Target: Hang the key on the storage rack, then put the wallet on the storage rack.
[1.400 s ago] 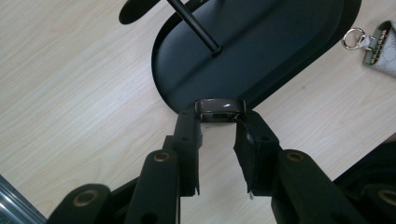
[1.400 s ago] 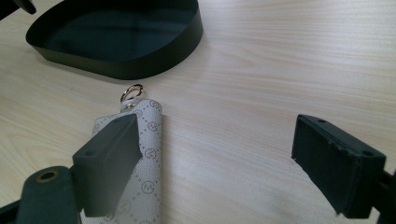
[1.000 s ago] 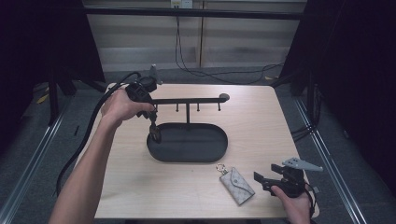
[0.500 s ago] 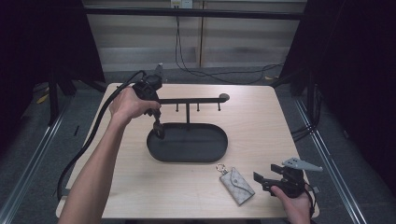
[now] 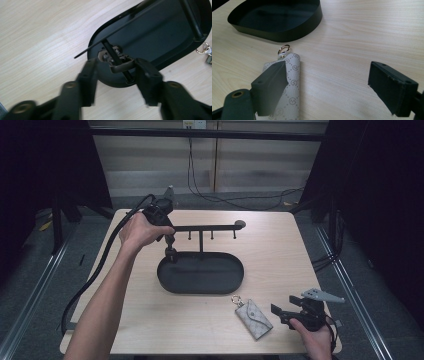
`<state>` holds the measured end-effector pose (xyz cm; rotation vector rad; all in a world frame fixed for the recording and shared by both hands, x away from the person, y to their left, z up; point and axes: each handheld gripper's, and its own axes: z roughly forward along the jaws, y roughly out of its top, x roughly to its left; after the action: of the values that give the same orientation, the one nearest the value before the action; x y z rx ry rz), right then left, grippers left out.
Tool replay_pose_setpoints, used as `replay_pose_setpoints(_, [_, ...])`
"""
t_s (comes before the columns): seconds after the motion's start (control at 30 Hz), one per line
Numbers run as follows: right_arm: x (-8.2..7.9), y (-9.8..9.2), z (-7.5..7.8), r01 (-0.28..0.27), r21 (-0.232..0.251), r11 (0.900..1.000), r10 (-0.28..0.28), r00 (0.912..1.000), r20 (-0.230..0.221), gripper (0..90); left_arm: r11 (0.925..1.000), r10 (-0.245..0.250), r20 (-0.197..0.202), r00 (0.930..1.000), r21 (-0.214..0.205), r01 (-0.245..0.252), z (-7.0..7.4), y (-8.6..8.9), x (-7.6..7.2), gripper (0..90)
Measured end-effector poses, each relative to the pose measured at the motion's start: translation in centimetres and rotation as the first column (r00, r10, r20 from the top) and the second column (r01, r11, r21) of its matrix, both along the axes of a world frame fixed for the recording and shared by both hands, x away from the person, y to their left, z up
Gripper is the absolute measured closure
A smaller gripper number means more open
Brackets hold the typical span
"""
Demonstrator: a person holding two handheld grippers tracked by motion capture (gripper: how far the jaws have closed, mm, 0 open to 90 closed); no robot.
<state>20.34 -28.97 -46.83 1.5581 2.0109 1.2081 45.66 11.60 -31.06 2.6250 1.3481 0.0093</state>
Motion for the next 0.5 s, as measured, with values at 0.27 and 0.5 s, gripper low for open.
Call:
replay_pose_setpoints(0.27, [-0.1,0.1,0.1,0.001,-0.004,1.0,-0.001,1.0,0.003,15.3,0.9967,-0.003,0.026,0.9997,-0.081,0.005,0.4,1.0,-0.8,29.9])
replay_pose_setpoints(0.5, [-0.1,0.1,0.1,0.0,-0.006,1.0,0.0,1.0,0.005,15.3,0.9894,-0.012,0.06,0.9981,-0.143,0.02,0.8,2.2,-1.7,23.3])
